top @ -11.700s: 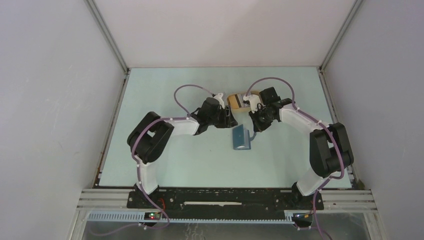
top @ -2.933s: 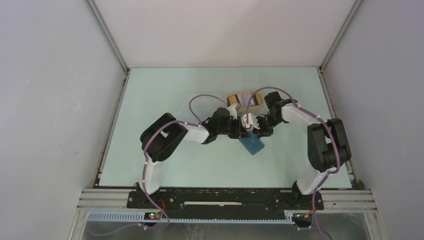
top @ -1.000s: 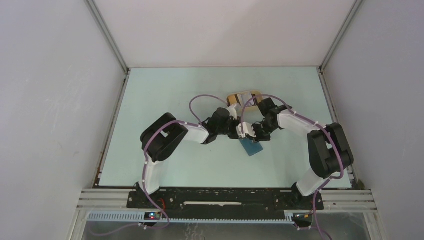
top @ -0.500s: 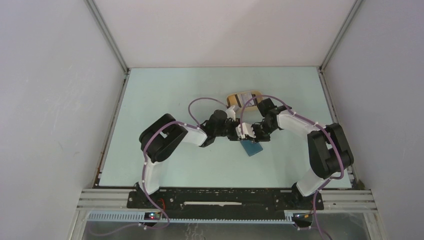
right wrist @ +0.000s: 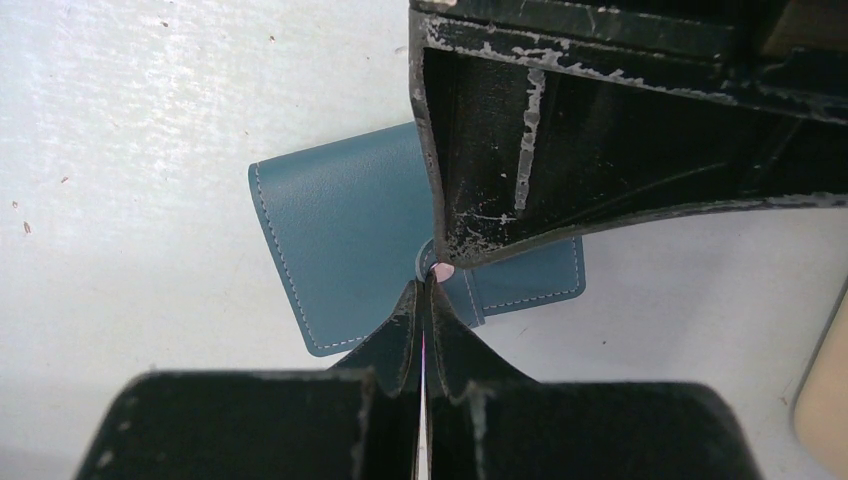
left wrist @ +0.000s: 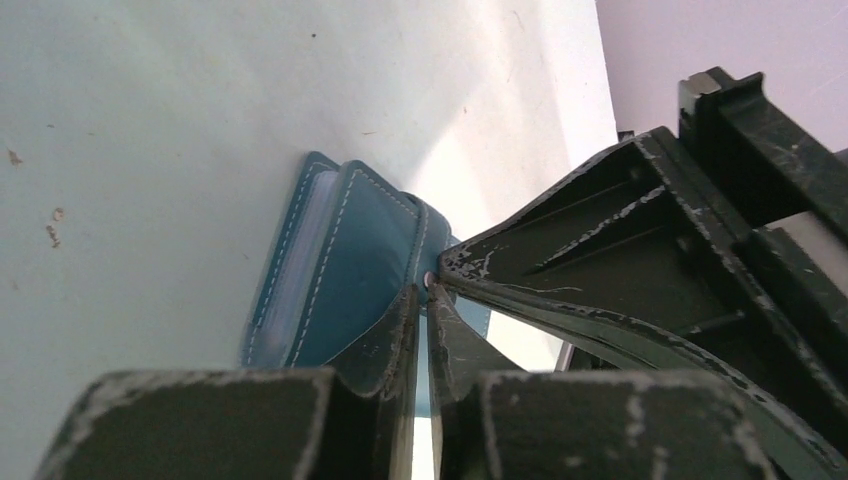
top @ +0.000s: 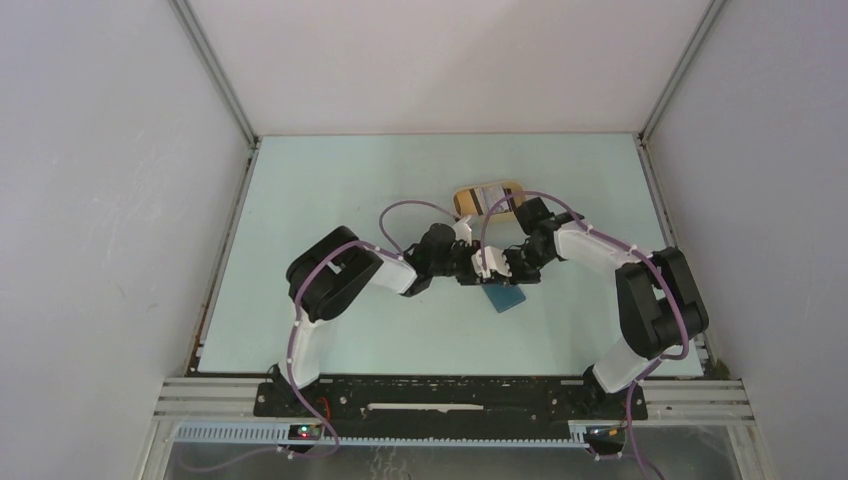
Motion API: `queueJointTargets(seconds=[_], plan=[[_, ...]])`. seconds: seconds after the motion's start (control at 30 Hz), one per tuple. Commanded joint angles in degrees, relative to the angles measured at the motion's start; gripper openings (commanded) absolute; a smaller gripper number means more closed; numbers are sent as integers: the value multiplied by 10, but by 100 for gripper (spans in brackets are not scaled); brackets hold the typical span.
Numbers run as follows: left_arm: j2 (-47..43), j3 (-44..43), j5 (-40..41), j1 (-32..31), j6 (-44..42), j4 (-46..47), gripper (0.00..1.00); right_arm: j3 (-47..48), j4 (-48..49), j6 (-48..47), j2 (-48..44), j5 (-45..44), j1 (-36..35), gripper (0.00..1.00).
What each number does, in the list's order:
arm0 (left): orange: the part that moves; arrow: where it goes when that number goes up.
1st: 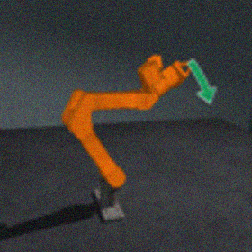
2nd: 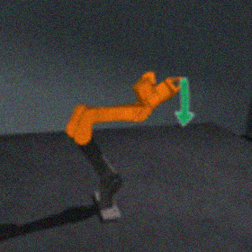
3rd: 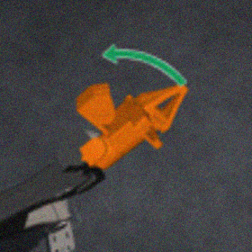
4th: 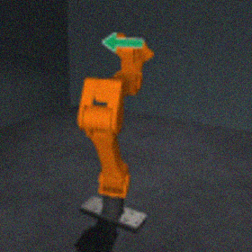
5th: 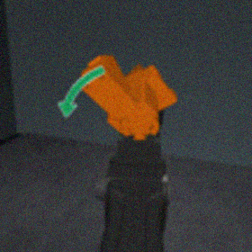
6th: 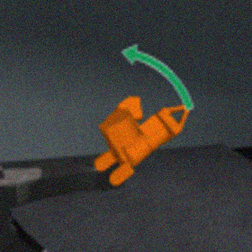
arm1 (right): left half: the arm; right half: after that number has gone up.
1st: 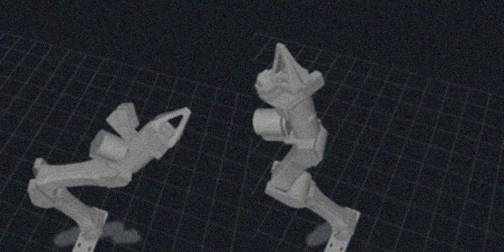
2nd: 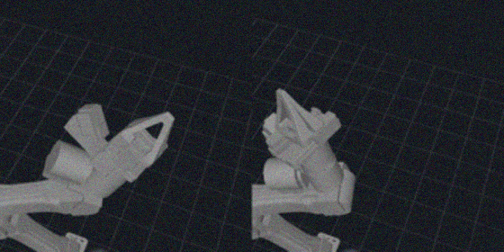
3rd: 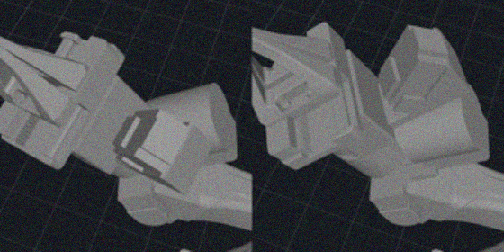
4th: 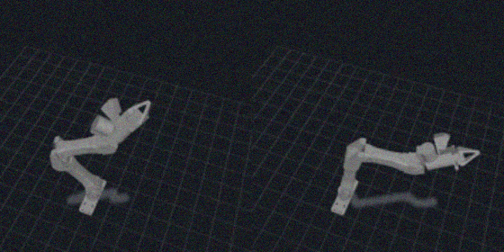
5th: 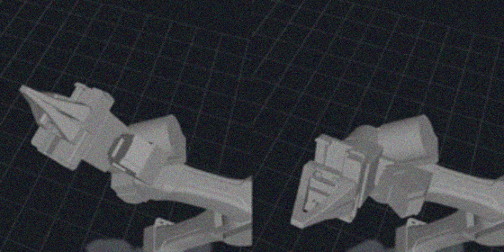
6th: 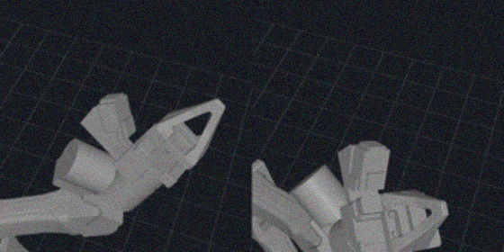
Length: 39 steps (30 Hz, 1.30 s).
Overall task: Put the credit cards into the card holder
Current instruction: Close the card holder at the center of the board.
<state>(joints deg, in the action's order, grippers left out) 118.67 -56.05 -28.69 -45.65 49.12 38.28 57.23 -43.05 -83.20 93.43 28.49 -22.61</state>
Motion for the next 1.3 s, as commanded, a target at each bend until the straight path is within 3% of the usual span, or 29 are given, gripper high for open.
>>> queueJointTargets(seconds=[0.0, 0.33, 0.97, 1.27], plan=[[8, -22, -7, -7, 1, -6, 11, -19, -11, 0, -3, -4, -12, 0], [16, -42, 0, -14, -16, -45, 9, -26, -7, 0, -5, -12, -20, 0], [31, -74, 28, -31, -57, -174, 3, -41, 46, 55, -1, -106, -97, 0], [27, -53, 41, -37, -58, -178, 3, -29, 44, 62, 10, -122, -105, 0]])
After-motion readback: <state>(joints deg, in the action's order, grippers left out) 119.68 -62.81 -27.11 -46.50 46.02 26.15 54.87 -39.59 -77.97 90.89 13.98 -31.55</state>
